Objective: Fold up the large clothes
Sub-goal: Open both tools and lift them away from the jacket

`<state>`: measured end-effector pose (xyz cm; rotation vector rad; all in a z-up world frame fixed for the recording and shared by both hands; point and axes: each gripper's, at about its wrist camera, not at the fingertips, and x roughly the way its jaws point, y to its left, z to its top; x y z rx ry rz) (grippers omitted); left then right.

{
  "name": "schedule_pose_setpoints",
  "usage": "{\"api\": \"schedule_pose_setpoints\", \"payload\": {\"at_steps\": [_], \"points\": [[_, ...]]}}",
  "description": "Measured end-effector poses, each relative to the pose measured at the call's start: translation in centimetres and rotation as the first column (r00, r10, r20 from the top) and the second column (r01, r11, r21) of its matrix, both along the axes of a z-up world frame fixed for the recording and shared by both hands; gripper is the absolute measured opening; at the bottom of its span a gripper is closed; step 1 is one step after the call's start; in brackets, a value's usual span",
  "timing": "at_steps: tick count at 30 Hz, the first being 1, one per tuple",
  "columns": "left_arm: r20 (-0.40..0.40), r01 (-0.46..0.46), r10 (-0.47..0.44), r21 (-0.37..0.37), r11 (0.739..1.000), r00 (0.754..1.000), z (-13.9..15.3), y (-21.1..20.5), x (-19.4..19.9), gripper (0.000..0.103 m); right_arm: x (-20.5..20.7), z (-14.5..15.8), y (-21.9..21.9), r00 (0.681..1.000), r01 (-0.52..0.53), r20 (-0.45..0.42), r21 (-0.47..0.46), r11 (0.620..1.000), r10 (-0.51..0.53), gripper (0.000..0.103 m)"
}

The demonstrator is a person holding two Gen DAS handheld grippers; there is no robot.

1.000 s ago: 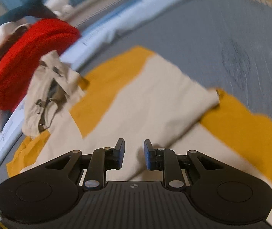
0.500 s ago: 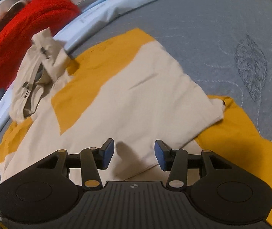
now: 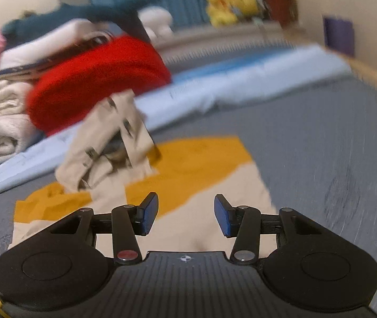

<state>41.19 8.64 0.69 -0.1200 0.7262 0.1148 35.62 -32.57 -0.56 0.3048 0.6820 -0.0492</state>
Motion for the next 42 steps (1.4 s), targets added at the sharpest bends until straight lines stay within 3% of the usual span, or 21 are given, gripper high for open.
{"api": "schedule_pose_setpoints", "payload": {"at_steps": [5, 12, 14, 17, 20, 25, 28, 32, 35, 38, 42], "points": [[0.100, 0.090, -0.096, 0.063, 0.994, 0.990, 2.6, -1.6, -2.4, 0.059, -1.6, 2.1, -1.0, 0.994, -0.026, 0.103, 0.012, 1.000, 0.024, 0.049], [0.198, 0.195, -0.223, 0.152, 0.969, 0.955, 6.9, -3.8, -7.5, 0.062, -4.4, 5.3, -1.7, 0.962, -0.081, 0.263, 0.019, 0.997, 0.073, 0.049], [0.205, 0.175, -0.199, 0.131, 0.976, 0.958, 8.0, -4.2, -9.5, 0.067, -5.6, 6.2, -1.9, 0.952, -0.043, 0.304, -0.014, 0.999, 0.045, 0.049], [0.141, 0.096, -0.111, 0.113, 0.989, 0.984, 10.0, -5.7, -11.3, 0.067, -6.9, 7.0, -2.3, 0.938, -0.028, 0.343, -0.062, 0.998, 0.048, 0.050], [0.129, 0.030, -0.039, 0.067, 0.997, 0.991, 13.6, -7.9, -13.6, 0.068, -7.5, 7.4, -3.3, 0.935, -0.021, 0.352, -0.052, 0.998, 0.038, 0.050], [0.202, 0.074, -0.068, -0.024, 0.997, 0.977, 20.8, -13.3, -17.8, 0.081, -8.0, 8.2, -4.7, 0.928, -0.028, 0.372, -0.005, 1.000, 0.028, 0.052], [0.268, 0.115, -0.095, -0.061, 0.991, 0.959, 24.7, -16.1, -18.6, 0.084, -8.0, 8.0, -5.4, 0.930, -0.022, 0.368, 0.023, 0.999, 0.012, 0.056], [0.328, 0.128, -0.080, -0.127, 0.984, 0.941, 27.3, -18.2, -15.5, 0.087, -7.5, 7.3, -5.8, 0.942, -0.027, 0.334, 0.023, 0.999, 0.018, 0.058], [0.346, 0.090, -0.042, -0.125, 0.988, 0.937, 26.3, -18.8, -10.0, 0.087, -6.9, 6.8, -6.7, 0.948, -0.012, 0.318, 0.038, 0.999, 0.000, 0.058], [0.316, 0.041, -0.010, -0.091, 0.995, 0.949, 22.8, -18.7, -2.9, 0.087, -6.1, 6.5, -7.3, 0.958, 0.006, 0.286, 0.056, 0.998, -0.022, 0.058], [0.226, 0.005, -0.009, 0.015, 1.000, 0.974, 15.9, -18.1, 7.3, 0.086, -4.5, 5.4, -7.5, 0.974, 0.007, 0.228, 0.051, 0.999, -0.018, 0.058]]}}
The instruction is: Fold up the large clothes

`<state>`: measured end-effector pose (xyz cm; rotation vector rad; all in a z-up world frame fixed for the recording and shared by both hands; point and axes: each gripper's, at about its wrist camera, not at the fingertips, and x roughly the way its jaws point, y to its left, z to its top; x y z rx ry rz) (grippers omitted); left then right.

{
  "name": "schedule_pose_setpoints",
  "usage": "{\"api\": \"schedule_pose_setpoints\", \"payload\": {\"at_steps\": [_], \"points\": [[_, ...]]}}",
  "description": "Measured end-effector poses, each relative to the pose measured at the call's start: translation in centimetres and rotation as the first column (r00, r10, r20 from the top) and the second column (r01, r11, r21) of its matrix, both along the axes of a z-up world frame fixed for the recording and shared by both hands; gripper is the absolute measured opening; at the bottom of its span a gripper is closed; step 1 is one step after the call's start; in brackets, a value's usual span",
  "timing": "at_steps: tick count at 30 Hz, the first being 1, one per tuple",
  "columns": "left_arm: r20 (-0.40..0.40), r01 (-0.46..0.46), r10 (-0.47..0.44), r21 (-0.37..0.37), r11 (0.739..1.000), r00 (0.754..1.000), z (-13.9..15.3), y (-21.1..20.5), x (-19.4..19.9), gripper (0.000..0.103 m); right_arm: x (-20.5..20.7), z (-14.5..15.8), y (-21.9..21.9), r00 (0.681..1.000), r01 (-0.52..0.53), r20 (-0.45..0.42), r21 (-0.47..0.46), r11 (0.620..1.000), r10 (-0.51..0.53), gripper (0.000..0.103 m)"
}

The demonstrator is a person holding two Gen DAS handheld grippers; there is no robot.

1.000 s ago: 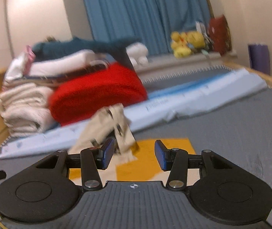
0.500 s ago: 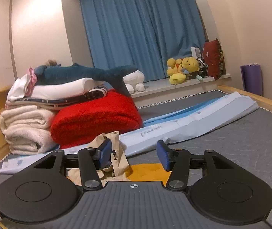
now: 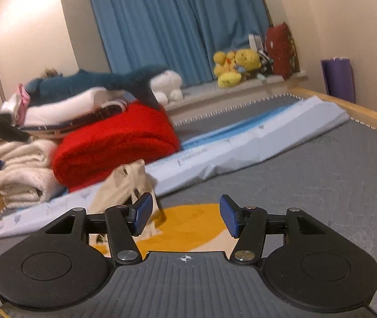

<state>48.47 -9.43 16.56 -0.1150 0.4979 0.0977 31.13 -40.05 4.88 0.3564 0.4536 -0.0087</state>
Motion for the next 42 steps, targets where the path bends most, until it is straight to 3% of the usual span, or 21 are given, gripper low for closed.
{"api": "schedule_pose_setpoints", "payload": {"at_steps": [6, 7, 8, 10, 17, 24, 25, 27, 28, 29, 31, 35, 38, 40, 42], "points": [[-0.094, -0.087, 0.092, 0.051, 0.995, 0.991, -9.3, 2.9, 12.5, 0.080, 2.2, -1.6, 1.1, 0.995, -0.042, -0.092, -0.064, 0.997, 0.036, 0.054], [-0.099, -0.093, 0.097, 0.043, 0.995, 0.990, -10.6, 3.3, 14.4, 0.080, 2.6, -2.0, 1.3, 0.993, -0.046, -0.109, -0.074, 0.996, 0.038, 0.042], [-0.104, -0.096, 0.099, 0.033, 0.995, 0.990, -11.8, 3.9, 16.0, 0.080, 3.0, -2.4, 1.5, 0.991, -0.053, -0.129, -0.079, 0.995, 0.042, 0.020], [-0.121, -0.115, 0.116, 0.009, 0.993, 0.986, -13.9, 4.7, 19.4, 0.080, 3.7, -3.1, 1.5, 0.986, -0.060, -0.159, -0.066, 0.996, 0.049, 0.002], [-0.169, -0.179, 0.171, -0.036, 0.983, 0.971, -19.2, 6.8, 28.8, 0.082, 5.1, -4.8, 2.4, 0.976, -0.062, -0.213, -0.066, 0.996, 0.047, 0.002], [-0.189, -0.152, 0.162, 0.068, 0.986, 0.968, -22.2, 5.6, 33.0, 0.082, 6.2, -6.5, 2.5, 0.959, -0.026, -0.284, -0.032, 0.999, 0.016, 0.002], [-0.187, -0.145, 0.159, 0.087, 0.986, 0.969, -22.5, 5.5, 33.1, 0.082, 6.2, -6.5, 2.6, 0.958, -0.029, -0.285, -0.037, 0.999, 0.017, 0.002], [-0.185, -0.107, 0.126, 0.108, 0.988, 0.975, -23.0, 5.6, 33.4, 0.064, 6.1, -6.6, 2.7, 0.958, -0.031, -0.287, -0.042, 0.999, 0.018, 0.002], [-0.198, -0.068, 0.091, 0.119, 0.991, 0.976, -23.1, 5.6, 33.6, 0.024, 6.1, -6.6, 2.7, 0.958, -0.030, -0.288, -0.042, 0.999, 0.017, 0.002], [-0.220, -0.044, 0.074, 0.139, 0.989, 0.973, -23.1, 5.7, 33.7, 0.001, 6.2, -6.6, 2.6, 0.957, -0.028, -0.288, -0.042, 0.999, 0.015, 0.002], [-0.208, -0.016, 0.046, 0.145, 0.989, 0.977, -22.3, 5.9, 32.8, 0.001, 6.3, -6.4, 2.5, 0.957, -0.022, -0.289, -0.040, 0.999, 0.010, 0.002], [-0.122, 0.128, -0.110, 0.145, 0.981, 0.986, -18.3, 5.7, 28.7, 0.000, 6.0, -6.0, 2.4, 0.962, -0.022, -0.272, -0.036, 0.999, 0.011, 0.002], [-0.064, 0.273, -0.266, 0.188, 0.943, 0.962, -14.9, 5.4, 22.9, 0.000, 5.5, -5.3, 2.1, 0.969, -0.020, -0.248, -0.027, 0.999, 0.012, 0.002], [-0.018, 0.398, -0.407, 0.246, 0.884, 0.913, -12.9, 5.5, 17.0, 0.000, 5.2, -4.8, 1.8, 0.974, -0.011, -0.227, -0.012, 1.000, 0.008, 0.002], [0.004, 0.525, -0.565, 0.364, 0.769, 0.825, -12.1, 6.1, 10.0, 0.000, 4.8, -4.2, 1.3, 0.980, -0.003, -0.201, 0.012, 1.000, 0.005, 0.002]]}}
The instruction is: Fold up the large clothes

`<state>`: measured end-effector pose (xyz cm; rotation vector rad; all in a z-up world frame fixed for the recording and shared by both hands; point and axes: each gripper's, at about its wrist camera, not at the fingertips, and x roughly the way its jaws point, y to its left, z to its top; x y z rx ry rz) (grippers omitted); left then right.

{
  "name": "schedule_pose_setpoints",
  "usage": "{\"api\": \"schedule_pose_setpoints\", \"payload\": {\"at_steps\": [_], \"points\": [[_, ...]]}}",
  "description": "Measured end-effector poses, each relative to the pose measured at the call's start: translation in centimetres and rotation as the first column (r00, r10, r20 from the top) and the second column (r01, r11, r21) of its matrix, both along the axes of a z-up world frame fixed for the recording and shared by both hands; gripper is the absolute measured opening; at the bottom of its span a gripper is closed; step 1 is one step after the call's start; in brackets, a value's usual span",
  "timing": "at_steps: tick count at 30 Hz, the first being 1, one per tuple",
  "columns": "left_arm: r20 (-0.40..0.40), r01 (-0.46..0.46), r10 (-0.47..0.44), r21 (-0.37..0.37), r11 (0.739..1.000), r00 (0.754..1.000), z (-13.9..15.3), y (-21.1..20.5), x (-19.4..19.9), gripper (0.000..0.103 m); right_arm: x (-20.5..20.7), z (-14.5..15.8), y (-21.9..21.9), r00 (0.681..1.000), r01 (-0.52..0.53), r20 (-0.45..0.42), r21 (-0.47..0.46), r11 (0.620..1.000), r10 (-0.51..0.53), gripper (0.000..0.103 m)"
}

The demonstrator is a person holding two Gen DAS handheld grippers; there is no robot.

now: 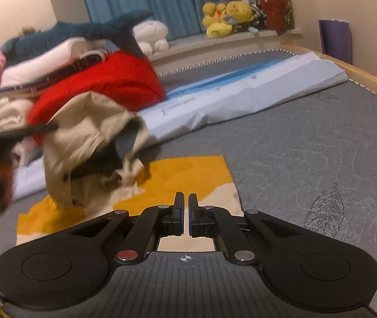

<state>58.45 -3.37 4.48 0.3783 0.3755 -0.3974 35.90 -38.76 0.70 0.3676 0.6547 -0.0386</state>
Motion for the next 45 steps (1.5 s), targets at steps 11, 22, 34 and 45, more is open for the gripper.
{"api": "schedule_pose_setpoints", "payload": {"at_steps": [11, 22, 34, 45], "points": [[-0.302, -0.123, 0.093, -0.079, 0.989, 0.949, -2.0, 8.8, -21.9, 0.003, -1.5, 1.5, -1.8, 0.993, 0.008, 0.115, 0.240, 0.971, -0.037, 0.035], [-0.732, -0.650, 0.115, -0.508, 0.565, 0.671, -6.5, 13.3, -17.1, 0.058, 1.2, -4.1, 1.0, 0.991, -0.025, -0.106, 0.472, 0.881, 0.085, 0.055], [-0.824, -0.801, -0.148, -0.566, 0.194, 0.547, -12.1, 18.1, -10.8, 0.083, 5.0, -9.6, 4.1, 0.964, 0.133, -0.259, 0.661, 0.738, 0.058, 0.055], [-0.861, -0.849, -0.176, -0.504, 0.157, 0.478, -17.6, 16.8, -7.1, 0.065, 6.4, -11.6, 4.4, 0.963, 0.180, -0.271, 0.646, 0.742, 0.002, 0.002]]}}
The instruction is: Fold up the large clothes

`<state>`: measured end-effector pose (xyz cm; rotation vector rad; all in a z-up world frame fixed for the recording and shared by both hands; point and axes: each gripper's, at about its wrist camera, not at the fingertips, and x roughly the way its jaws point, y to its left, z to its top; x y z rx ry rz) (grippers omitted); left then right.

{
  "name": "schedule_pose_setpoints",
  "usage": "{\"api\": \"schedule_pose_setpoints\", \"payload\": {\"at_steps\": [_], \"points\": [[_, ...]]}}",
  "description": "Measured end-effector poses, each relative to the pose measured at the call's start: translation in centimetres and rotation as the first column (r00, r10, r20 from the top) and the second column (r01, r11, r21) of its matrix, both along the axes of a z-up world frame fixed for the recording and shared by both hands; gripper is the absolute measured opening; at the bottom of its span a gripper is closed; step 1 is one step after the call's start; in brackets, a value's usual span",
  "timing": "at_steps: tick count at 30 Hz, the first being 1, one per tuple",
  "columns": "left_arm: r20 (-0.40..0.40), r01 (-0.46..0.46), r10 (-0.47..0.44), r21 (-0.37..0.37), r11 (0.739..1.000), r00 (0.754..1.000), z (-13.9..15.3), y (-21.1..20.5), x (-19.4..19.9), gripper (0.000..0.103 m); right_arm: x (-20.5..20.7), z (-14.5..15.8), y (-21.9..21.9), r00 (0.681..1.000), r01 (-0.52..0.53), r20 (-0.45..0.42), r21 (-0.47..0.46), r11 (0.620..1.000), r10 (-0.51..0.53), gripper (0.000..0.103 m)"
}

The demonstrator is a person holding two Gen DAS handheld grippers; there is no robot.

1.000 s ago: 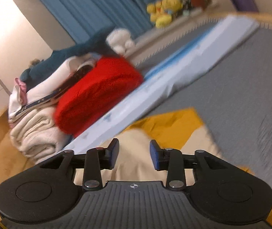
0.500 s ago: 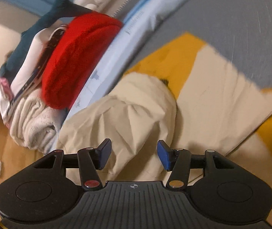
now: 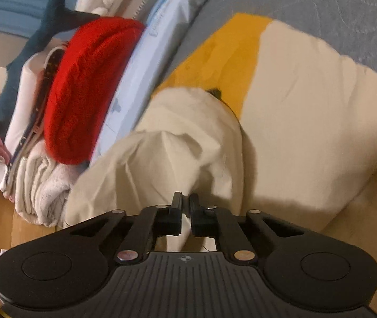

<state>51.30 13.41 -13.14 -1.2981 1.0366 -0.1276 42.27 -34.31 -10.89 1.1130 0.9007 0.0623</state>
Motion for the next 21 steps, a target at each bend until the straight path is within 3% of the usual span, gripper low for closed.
{"api": "schedule_pose_setpoints", "payload": {"at_steps": [1, 2, 3, 4, 6, 7, 8, 9, 10, 12, 13, 15, 16, 18, 20, 21], "points": [[0.009, -0.004, 0.004, -0.008, 1.000, 1.000, -0.3, -0.1, 0.2, 0.042, 0.1, 0.2, -0.1, 1.000, 0.006, 0.019, 0.008, 1.000, -0.007, 0.001], [0.024, -0.008, 0.008, -0.008, 1.000, 1.000, -0.3, 0.0, 0.3, 0.007, 0.0, 0.5, -0.3, 0.998, 0.019, 0.053, 0.028, 0.999, -0.021, 0.000], [0.068, -0.017, 0.017, 0.006, 1.000, 0.998, 0.2, 0.1, 0.4, 0.003, -0.2, 0.8, -0.5, 0.994, 0.032, 0.098, 0.055, 0.998, -0.038, 0.000], [0.163, -0.041, 0.040, 0.002, 0.999, 0.986, 1.2, 0.2, 0.3, 0.004, -0.4, 1.5, -0.7, 0.985, 0.039, 0.163, 0.092, 0.995, -0.054, 0.000], [0.383, -0.041, 0.050, -0.031, 0.999, 0.922, 4.2, 0.3, 0.1, 0.004, -1.0, 3.5, -0.9, 0.944, 0.046, 0.317, 0.141, 0.989, -0.089, 0.000], [0.451, -0.022, 0.029, -0.022, 1.000, 0.892, 5.4, 0.3, 0.2, 0.004, -1.4, 4.4, -1.1, 0.918, 0.046, 0.383, 0.155, 0.987, -0.103, 0.000], [0.487, -0.007, 0.004, 0.005, 1.000, 0.874, 6.2, 0.4, 0.2, 0.005, -1.8, 5.0, -1.3, 0.895, 0.044, 0.431, 0.171, 0.984, -0.115, 0.000], [0.494, 0.004, -0.024, 0.041, 0.999, 0.869, 6.3, 0.4, 0.2, 0.005, -2.0, 5.0, -1.4, 0.893, 0.047, 0.434, 0.180, 0.983, -0.122, 0.000], [0.444, 0.017, -0.047, 0.073, 0.997, 0.895, 5.6, 0.4, 0.4, 0.005, -2.1, 4.6, -1.3, 0.908, 0.056, 0.401, 0.178, 0.983, -0.124, 0.000], [0.240, 0.043, -0.080, 0.153, 0.987, 0.967, 2.8, 0.3, 0.5, 0.005, -1.9, 2.5, -0.8, 0.969, 0.061, 0.232, 0.121, 0.991, -0.088, 0.000], [0.122, 0.083, -0.111, 0.214, 0.973, 0.986, 1.4, 0.0, 0.5, 0.005, -1.7, 1.2, -0.4, 0.993, 0.048, 0.104, 0.055, 0.997, -0.053, 0.000], [-0.049, 0.167, -0.160, 0.317, 0.933, 0.986, -0.6, -0.6, 0.1, 0.012, -1.6, -1.9, 0.6, 0.987, -0.012, -0.159, -0.053, 0.999, 0.004, 0.000], [-0.060, 0.170, -0.159, 0.315, 0.934, 0.986, -0.9, -0.7, 0.0, 0.012, -1.9, -3.0, 0.8, 0.976, -0.010, -0.217, -0.056, 0.998, -0.003, 0.000], [-0.068, 0.175, -0.161, 0.318, 0.932, 0.985, -0.7, -0.8, 0.2, 0.017, -2.1, -3.4, 1.0, 0.971, 0.005, -0.238, -0.055, 0.998, -0.018, 0.000], [-0.046, 0.174, -0.169, 0.368, 0.914, 0.985, 0.4, -1.0, 0.8, 0.041, -1.6, -2.3, 1.2, 0.978, -0.013, -0.207, -0.087, 0.996, -0.005, 0.000], [-0.046, 0.174, -0.170, 0.388, 0.905, 0.984, 0.8, -1.0, 0.9, 0.044, -1.6, -1.8, 1.2, 0.981, -0.014, -0.192, -0.097, 0.995, -0.005, 0.002]]}}
